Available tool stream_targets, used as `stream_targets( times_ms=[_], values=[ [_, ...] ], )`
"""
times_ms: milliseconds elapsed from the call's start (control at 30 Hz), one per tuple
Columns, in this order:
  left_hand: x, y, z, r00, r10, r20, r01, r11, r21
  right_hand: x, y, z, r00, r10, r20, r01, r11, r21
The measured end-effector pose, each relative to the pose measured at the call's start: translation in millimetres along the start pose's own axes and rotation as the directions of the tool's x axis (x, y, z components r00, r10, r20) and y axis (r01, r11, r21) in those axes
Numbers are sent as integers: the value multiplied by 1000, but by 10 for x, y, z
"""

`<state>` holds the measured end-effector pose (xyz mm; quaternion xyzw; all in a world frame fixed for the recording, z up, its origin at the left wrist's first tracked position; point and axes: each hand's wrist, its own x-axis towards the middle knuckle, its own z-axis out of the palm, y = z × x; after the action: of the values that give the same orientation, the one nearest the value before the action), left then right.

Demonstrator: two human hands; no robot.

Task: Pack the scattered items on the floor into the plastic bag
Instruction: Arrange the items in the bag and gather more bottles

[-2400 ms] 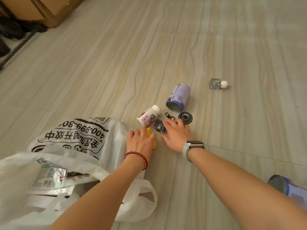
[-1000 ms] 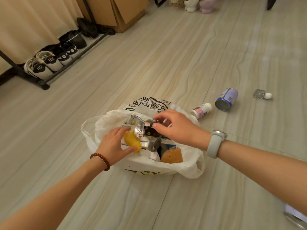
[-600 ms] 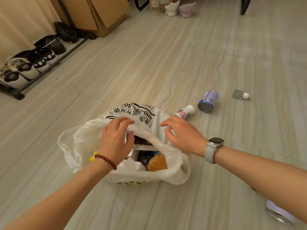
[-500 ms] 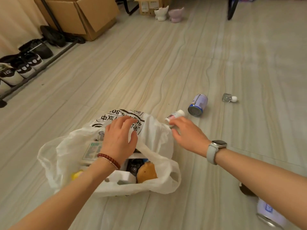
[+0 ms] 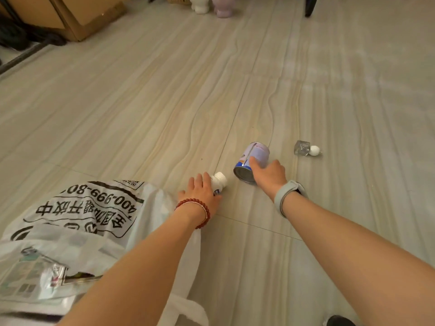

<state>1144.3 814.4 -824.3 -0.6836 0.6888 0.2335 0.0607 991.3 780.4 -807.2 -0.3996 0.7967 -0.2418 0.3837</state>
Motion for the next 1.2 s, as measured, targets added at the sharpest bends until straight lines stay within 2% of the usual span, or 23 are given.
stream_targets(
  times_ms=[100,200,233,333,367,433,533,600,667,800,900,1000,1133,1200],
  values=[
    [139,-13,141,1000,-8,-20,9,998,63,215,-152,117,999,27,-41,-28,999,-18],
    [144,19,162,998,-8,-64,17,988,153,310,-129,199,993,114,33,-111,990,-84],
    [136,33,173,997,-7,-76,20,984,174,304,-88,232,995,96,35,-92,991,-101],
    [136,58,183,997,-23,-74,34,988,149,209,23,277,993,-112,29,116,962,-248],
    [145,57,174,998,-34,-59,41,991,130,157,61,258,990,-135,50,143,958,-249],
    [124,53,141,998,-65,-19,67,990,124,45,176,207,991,-104,85,118,977,-179],
    [-3,31,101,997,-69,-19,71,967,245,-176,428,116,993,-116,29,118,985,-125],
    [-124,-10,-4,994,-47,-95,70,964,255,-335,600,70,994,-110,28,112,986,-119],
    [-299,-27,-189,979,-30,-201,61,987,152,-514,745,16,994,-69,85,77,992,-98],
    [-848,-168,-623,929,94,-358,-98,995,6,-972,796,-68,979,-92,182,93,996,1],
    [-1405,-452,-851,891,182,-416,-244,965,-99,-1375,596,-183,944,-213,252,198,977,85],
    [-1976,-851,-972,857,248,-451,-324,941,-99,-1792,351,-282,887,-334,319,291,940,175],
    [-2592,-1393,-897,900,223,-374,-273,958,-87,-2331,152,-334,749,-451,486,417,890,184],
    [-2745,-1597,-767,931,179,-317,-201,979,-38,-2545,121,-289,672,-504,543,543,834,101]
  ],
)
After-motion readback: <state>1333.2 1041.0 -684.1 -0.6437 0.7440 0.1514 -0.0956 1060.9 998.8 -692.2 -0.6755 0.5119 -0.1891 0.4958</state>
